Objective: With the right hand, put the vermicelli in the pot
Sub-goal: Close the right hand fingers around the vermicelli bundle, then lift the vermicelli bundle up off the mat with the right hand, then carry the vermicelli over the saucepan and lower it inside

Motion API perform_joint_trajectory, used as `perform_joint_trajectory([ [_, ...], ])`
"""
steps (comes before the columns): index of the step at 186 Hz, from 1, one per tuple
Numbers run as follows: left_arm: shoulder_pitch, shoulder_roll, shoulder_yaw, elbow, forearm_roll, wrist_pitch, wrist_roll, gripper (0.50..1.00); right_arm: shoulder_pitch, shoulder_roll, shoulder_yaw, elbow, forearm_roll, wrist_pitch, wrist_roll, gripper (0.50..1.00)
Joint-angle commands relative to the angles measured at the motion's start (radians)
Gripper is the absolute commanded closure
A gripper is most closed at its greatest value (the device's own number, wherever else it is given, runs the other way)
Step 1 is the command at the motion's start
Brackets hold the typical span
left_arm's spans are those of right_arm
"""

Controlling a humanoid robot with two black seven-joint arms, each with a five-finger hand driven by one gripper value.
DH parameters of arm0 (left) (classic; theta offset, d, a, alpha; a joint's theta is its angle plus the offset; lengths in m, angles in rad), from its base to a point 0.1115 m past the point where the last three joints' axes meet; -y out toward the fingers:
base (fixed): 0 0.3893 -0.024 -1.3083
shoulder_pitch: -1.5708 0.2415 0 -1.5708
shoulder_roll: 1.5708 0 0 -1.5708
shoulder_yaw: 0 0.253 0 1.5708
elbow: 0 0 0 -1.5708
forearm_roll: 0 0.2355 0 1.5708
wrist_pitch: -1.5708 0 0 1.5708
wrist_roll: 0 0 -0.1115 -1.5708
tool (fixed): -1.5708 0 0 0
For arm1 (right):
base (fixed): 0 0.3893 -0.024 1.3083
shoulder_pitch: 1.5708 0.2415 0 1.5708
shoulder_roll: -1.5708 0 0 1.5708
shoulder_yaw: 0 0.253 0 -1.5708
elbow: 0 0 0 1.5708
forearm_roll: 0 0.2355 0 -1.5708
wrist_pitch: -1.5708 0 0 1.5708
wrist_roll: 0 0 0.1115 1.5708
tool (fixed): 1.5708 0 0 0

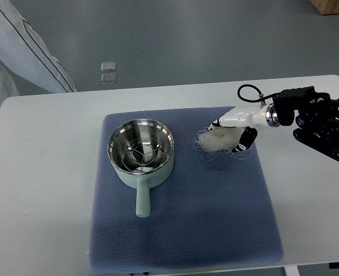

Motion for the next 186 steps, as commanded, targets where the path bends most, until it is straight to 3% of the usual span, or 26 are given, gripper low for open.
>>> perform_joint_trajectory([
  [1, 0.0, 0.0, 0.0, 0.0, 0.0, 0.0, 0.0, 0.5, 0.0, 0.0, 0.001, 0.0, 0.0, 0.001, 0.001, 0.967],
  [12, 0.0, 0.0, 0.0, 0.0, 0.0, 0.0, 0.0, 0.5, 0.001, 0.0, 0.004, 0.0, 0.0, 0.0, 0.001, 0.989],
  [128, 0.0, 0.0, 0.0, 0.0, 0.0, 0.0, 0.0, 0.5, 0.181, -0.002, 0.081, 0.008, 0.083, 0.017, 0.004, 0.969],
  [186, 0.0, 0.0, 0.0, 0.0, 0.0, 0.0, 0.0, 0.5, 0.297, 0.121, 0.087, 0.06, 0.195, 0.008, 0.017, 0.948],
])
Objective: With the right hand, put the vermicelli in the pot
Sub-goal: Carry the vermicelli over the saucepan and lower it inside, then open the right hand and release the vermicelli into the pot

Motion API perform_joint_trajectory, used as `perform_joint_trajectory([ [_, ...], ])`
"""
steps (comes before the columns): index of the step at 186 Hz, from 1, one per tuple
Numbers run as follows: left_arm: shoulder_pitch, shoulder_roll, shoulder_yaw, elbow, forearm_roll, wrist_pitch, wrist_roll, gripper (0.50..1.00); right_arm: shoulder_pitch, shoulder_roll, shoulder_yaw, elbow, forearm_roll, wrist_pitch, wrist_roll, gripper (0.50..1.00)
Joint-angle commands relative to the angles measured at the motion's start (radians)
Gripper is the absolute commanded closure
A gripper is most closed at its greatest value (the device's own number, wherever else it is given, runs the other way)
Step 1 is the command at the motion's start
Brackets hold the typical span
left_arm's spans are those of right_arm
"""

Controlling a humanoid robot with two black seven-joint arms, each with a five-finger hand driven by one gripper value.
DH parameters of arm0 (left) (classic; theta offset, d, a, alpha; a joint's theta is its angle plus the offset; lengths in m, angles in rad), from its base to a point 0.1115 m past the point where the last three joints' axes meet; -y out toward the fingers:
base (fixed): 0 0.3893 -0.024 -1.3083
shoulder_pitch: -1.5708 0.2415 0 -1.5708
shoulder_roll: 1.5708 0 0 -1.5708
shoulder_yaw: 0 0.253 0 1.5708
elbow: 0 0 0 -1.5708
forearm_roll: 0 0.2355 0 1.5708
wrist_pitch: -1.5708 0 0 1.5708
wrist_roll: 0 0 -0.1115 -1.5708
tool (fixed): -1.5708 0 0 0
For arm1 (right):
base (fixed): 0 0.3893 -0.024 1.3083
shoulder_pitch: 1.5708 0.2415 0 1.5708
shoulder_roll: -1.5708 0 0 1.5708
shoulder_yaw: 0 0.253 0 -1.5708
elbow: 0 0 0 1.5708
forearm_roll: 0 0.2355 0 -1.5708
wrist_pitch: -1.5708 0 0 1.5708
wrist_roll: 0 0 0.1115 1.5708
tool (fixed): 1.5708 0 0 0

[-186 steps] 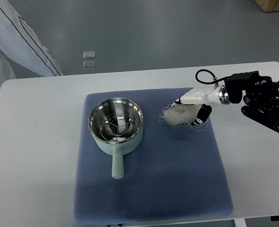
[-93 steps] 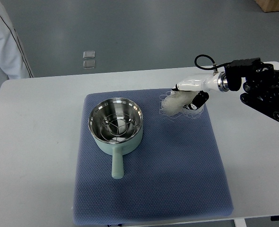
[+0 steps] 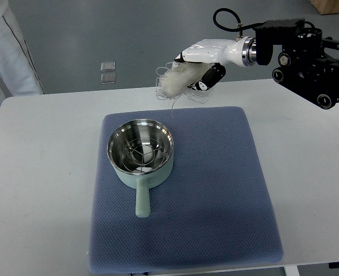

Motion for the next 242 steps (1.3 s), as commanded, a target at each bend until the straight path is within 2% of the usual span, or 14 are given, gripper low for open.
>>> perform_joint_trajectory([
  [1, 0.0, 0.0, 0.0, 0.0, 0.0, 0.0, 0.0, 0.5, 0.02, 0.052, 0.001, 0.025, 0.036, -0.003, 0.005, 0.948],
  [72, 0.0, 0.0, 0.0, 0.0, 0.0, 0.0, 0.0, 0.5, -0.059, 0.225, -0.003, 0.028, 0.027, -0.009, -0.001, 0.92],
  [127, 0.002, 0.0, 0.0, 0.0, 0.0, 0.0, 0.0, 0.5, -0.111, 0.248, -0.016, 0.017, 0.021, -0.026, -0.007, 0.889],
  [134, 0.002, 0.0, 0.0, 0.0, 0.0, 0.0, 0.0, 0.5, -0.117, 0.248, -0.014, 0.017, 0.021, -0.034, -0.007, 0.857],
  [150, 0.002, 0.0, 0.0, 0.0, 0.0, 0.0, 0.0, 0.5, -0.131, 0.248, -0.016, 0.017, 0.021, -0.046, -0.007, 0.824],
  [165, 0.002, 0.0, 0.0, -0.002, 0.0, 0.0, 0.0, 0.5, -0.143, 0.248, -0.016, 0.017, 0.021, -0.049, -0.007, 0.812],
  [189, 0.002, 0.0, 0.0, 0.0, 0.0, 0.0, 0.0, 0.5, -0.155, 0.247, -0.016, 0.016, 0.019, -0.062, -0.007, 0.752],
  [204, 0.002, 0.0, 0.0, 0.0, 0.0, 0.0, 0.0, 0.5, -0.158, 0.244, -0.016, 0.016, 0.019, -0.072, -0.007, 0.742],
  [225, 0.002, 0.0, 0.0, 0.0, 0.0, 0.0, 0.0, 0.5, -0.158, 0.238, -0.013, 0.013, 0.022, -0.078, -0.006, 0.648],
  [242, 0.002, 0.0, 0.0, 0.0, 0.0, 0.0, 0.0, 0.5, -0.157, 0.233, -0.008, 0.013, 0.025, -0.078, -0.006, 0.64],
])
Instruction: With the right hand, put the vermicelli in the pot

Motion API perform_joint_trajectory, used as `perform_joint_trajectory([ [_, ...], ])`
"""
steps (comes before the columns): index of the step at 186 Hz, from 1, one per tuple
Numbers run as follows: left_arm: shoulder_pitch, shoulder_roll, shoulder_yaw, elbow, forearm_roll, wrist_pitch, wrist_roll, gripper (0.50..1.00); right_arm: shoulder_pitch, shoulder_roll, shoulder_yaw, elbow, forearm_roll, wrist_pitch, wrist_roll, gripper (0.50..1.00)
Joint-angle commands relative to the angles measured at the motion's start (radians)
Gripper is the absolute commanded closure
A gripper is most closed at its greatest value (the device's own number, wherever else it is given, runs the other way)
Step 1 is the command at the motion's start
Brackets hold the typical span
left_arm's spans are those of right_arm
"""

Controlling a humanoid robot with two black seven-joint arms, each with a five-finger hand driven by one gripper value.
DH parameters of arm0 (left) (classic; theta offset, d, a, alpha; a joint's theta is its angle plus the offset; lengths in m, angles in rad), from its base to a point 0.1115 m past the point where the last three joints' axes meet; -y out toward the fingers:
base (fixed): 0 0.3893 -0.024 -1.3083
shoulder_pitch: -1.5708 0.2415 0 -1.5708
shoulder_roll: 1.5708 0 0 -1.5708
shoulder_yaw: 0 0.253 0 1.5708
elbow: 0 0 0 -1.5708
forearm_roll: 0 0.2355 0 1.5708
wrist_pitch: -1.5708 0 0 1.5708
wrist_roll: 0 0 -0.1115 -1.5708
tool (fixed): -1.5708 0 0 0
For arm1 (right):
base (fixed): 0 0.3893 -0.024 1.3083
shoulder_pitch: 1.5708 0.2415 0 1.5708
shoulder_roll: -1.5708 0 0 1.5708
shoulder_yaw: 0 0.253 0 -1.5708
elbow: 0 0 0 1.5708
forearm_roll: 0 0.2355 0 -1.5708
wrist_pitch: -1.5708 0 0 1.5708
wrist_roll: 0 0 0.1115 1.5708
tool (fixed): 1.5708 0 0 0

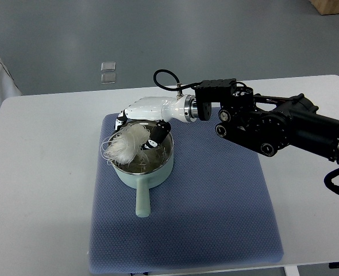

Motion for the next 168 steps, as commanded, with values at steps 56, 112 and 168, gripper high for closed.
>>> perform_joint_trajectory([
  [56, 0.0, 0.0, 0.0, 0.0, 0.0, 0.0, 0.0, 0.5, 0.043, -0.048, 0.071, 0.001, 0.033, 0.012, 0.006, 0.595],
  [112, 0.0, 0.0, 0.0, 0.0, 0.0, 0.0, 0.0, 0.5, -0.023, -0.09, 0.35, -0.02, 0.331, 0.047, 0.001, 0.587],
  [168, 0.0, 0.0, 0.0, 0.0, 0.0, 0.0, 0.0, 0.5, -0.243, -0.077, 0.545, -0.167, 0.871, -0.034, 0.006, 0.585],
])
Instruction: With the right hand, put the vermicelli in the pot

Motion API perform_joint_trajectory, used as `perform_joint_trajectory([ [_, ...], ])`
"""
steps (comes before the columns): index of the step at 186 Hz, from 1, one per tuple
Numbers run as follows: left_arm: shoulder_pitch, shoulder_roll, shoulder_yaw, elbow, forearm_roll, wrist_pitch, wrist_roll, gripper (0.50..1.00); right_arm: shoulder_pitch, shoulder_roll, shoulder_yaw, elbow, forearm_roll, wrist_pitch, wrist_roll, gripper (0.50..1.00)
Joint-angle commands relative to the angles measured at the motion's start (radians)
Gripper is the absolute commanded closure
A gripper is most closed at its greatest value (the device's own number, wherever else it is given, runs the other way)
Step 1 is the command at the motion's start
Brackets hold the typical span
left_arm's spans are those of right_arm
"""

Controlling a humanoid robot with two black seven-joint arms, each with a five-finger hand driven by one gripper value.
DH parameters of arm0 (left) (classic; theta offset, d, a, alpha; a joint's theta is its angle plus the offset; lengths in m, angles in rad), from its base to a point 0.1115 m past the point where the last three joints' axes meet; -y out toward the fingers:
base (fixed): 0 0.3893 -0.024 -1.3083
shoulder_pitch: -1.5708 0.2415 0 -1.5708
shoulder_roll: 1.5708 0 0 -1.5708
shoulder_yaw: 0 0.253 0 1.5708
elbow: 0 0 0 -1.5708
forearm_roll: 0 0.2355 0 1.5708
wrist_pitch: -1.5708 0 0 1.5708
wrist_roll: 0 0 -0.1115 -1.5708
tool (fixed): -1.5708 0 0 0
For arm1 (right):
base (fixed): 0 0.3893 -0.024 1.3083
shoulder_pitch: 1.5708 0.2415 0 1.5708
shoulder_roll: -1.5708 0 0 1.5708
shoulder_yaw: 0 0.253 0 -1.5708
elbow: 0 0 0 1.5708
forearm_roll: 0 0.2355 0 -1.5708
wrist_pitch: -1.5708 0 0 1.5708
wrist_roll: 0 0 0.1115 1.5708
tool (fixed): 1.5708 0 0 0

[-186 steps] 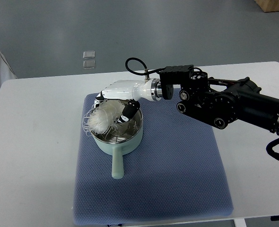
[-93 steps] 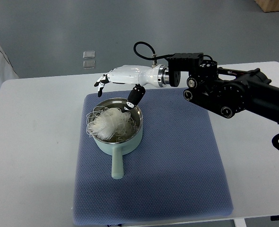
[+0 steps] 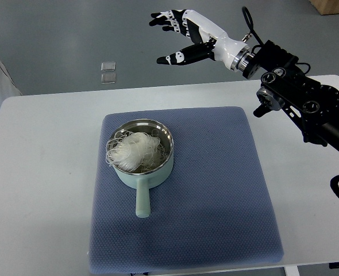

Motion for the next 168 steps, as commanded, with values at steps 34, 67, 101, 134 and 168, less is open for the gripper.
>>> perform_joint_trajectory([
  [34, 0.0, 0.0, 0.0, 0.0, 0.0, 0.0, 0.0, 0.5, -0.139, 0.016, 0.049, -0.159, 0.386, -0.085, 0.012, 0.587],
  [67, 0.0, 0.0, 0.0, 0.0, 0.0, 0.0, 0.0, 0.5, -0.196, 0.02, 0.046, -0.169, 0.61, -0.125, 0.0, 0.587],
  [101, 0.0, 0.0, 0.0, 0.0, -0.002, 0.0, 0.0, 0.5, -0.219, 0.071, 0.051, -0.169, 0.708, -0.154, 0.0, 0.585],
  [134, 0.0, 0.0, 0.0, 0.0, 0.0, 0.0, 0.0, 0.5, -0.222, 0.085, 0.078, -0.169, 0.784, -0.183, 0.0, 0.583],
  [168, 0.0, 0.0, 0.0, 0.0, 0.0, 0.0, 0.0, 0.5, -0.229, 0.083, 0.083, -0.174, 0.788, -0.214, 0.011, 0.57],
])
